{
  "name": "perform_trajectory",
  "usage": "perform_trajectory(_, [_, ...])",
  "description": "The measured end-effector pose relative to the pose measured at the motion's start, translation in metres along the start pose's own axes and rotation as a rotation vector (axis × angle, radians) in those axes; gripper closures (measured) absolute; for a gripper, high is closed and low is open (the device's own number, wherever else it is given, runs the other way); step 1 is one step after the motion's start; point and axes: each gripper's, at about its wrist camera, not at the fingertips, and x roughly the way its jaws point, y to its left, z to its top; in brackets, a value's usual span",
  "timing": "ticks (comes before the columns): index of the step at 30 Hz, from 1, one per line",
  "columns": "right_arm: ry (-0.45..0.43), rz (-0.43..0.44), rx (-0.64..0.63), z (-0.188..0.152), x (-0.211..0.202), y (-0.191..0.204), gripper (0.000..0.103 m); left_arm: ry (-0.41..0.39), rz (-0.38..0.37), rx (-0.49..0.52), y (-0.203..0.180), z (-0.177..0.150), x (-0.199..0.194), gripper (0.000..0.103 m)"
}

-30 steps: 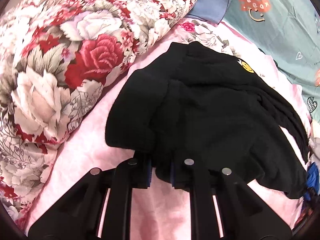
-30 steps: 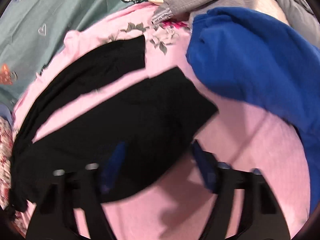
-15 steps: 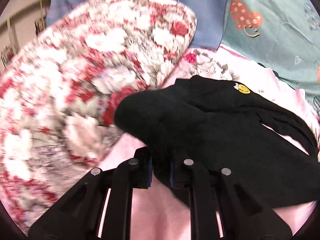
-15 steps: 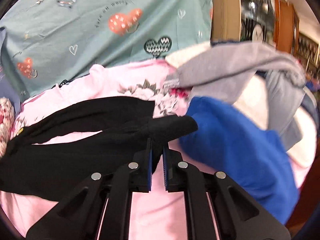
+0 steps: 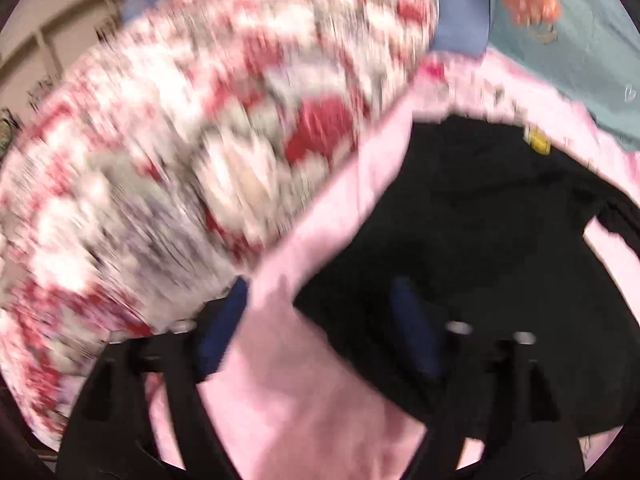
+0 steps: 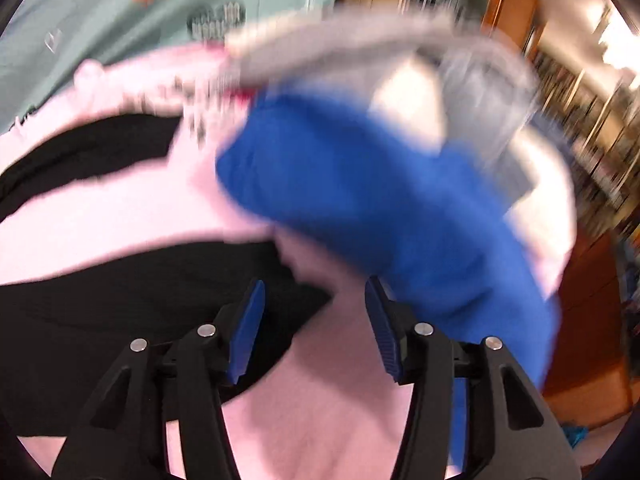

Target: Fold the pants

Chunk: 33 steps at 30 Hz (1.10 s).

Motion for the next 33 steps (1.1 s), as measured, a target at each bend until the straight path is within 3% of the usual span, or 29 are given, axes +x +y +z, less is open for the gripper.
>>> perform_trajectory(2, [-0.171,0.035,0.038,0.008,-0.036,0.004,0.046,-0.090,-0.025,-0.004,-0.008,0.009,-0.013,0.016])
perform_trajectory(3, [-0.235,0.110,0.084,0.009,-0.051,0.008,0.043,-0.107,-0.056,-0.001,-0.016,0.012,-0.015,0.015])
perform_trajectory(4, [-0.262,0.263,0.108,0.009,-0.062,0.020,0.040,-0.098,-0.119,0.013,-0.031,0.015,-0.014,0.015])
perform_trajectory(6, [-0.181,0.484,0.014,0.013,-0.055,0.059,0.040,-0.036,-0.227,0.049,-0.057,0.014,-0.007,0.015])
perform_trajectory(7, [-0.125,0.537,-0.061,0.015,-0.046,0.082,0.040,0.001,-0.281,0.073,-0.072,0.011,-0.003,0.015])
perform_trajectory(9, [-0.043,0.468,-0.169,0.015,-0.020,0.117,0.040,0.066,-0.359,0.150,-0.103,-0.001,0.002,0.015])
perform_trajectory(14, [0.181,0.442,-0.256,0.017,0.050,0.128,0.040,0.151,-0.379,0.285,-0.139,-0.036,0.009,0.011])
perform_trajectory(17, [0.144,0.525,-0.399,0.006,0.050,0.139,0.040,0.243,-0.392,0.304,-0.142,-0.047,0.023,0.011])
perform_trajectory(20, [0.132,0.720,-0.444,0.004,0.049,0.140,0.040,0.242,-0.365,0.313,-0.142,-0.048,0.035,0.011])
perform_trajectory(23, [0.087,0.676,-0.566,0.000,0.047,0.151,0.041,0.253,-0.359,0.306,-0.143,-0.046,0.040,0.011])
perform_trajectory(24, [0.093,0.686,-0.577,0.001,0.047,0.153,0.043,0.256,-0.360,0.302,-0.143,-0.045,0.041,0.010])
perform_trajectory(26, [0.110,0.740,-0.594,0.003,0.045,0.157,0.074,0.254,-0.359,0.303,-0.144,-0.044,0.042,0.009])
perform_trajectory(28, [0.101,0.771,-0.646,-0.001,0.039,0.163,0.096,0.249,-0.353,0.311,-0.144,-0.043,0.042,0.009])
perform_trajectory(31, [0.059,0.725,-0.679,-0.002,0.034,0.167,0.100,0.243,-0.345,0.328,-0.149,-0.041,0.045,0.009])
perform_trajectory(33, [0.012,0.687,-0.604,0.010,0.035,0.163,0.100,0.241,-0.346,0.330,-0.151,-0.039,0.047,0.009])
